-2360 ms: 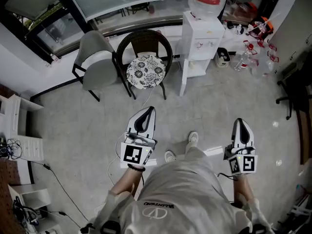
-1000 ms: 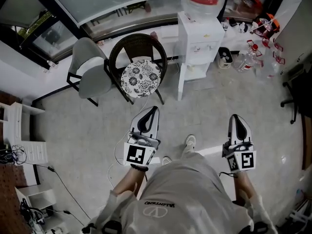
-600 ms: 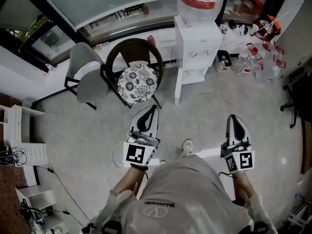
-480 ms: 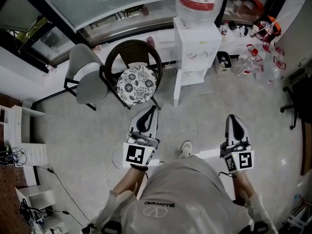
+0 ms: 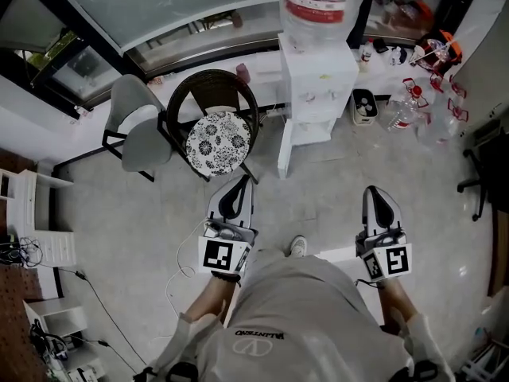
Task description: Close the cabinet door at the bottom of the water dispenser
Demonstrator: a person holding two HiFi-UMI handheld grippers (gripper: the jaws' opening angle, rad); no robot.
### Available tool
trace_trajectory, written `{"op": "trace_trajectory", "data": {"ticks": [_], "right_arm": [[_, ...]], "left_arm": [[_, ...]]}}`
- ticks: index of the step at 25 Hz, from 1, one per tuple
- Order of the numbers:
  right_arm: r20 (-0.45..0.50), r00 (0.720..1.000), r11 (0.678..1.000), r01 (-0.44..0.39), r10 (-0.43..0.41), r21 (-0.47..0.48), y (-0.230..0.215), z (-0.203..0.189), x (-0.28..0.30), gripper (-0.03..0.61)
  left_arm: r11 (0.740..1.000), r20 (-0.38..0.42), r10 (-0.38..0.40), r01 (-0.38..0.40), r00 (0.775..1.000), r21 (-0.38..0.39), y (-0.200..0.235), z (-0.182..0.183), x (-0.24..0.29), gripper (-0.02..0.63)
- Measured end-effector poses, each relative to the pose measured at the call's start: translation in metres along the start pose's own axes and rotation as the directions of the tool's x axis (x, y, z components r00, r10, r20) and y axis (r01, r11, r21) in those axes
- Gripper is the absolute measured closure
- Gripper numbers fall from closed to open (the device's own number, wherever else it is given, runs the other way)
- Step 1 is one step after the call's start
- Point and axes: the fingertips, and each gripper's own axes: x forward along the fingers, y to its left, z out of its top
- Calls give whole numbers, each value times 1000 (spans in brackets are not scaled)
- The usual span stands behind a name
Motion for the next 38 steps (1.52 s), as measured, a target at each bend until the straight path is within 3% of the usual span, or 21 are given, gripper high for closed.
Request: {"op": "trace_trajectory", "data": {"ticks": [12,21,24,27,32,38], "right_arm": [[-6,1000,1000,-16,16,17,-6,-4,20,561],[-25,1000,1000,3,-3,11,-1,-4,42,561],[-28,1000,1000,5,-5,6,3,-3,57,561],[-37,999,1000,13,-13,5,8,-4,73,561],[-37,999,1000,19,-19,-2,19,-5,104,561],[-35,999,1000,18,-19,-12,35,-6,141,561]], "left_arm": [[1000,-11,26,-26,1000,-2,11,-8,5,609],[999,2,-37,37,999,3,23,-4,30,609],[998,-26,-57,57,998,-2,29,-8,38,609],[999,-30,-52,52,998,-15,42,-14,43,609],[998,37,-32,34,999,-50,73,-15,57,609],[996,16,-65,65,998,-67,103,-27,68,609]]}}
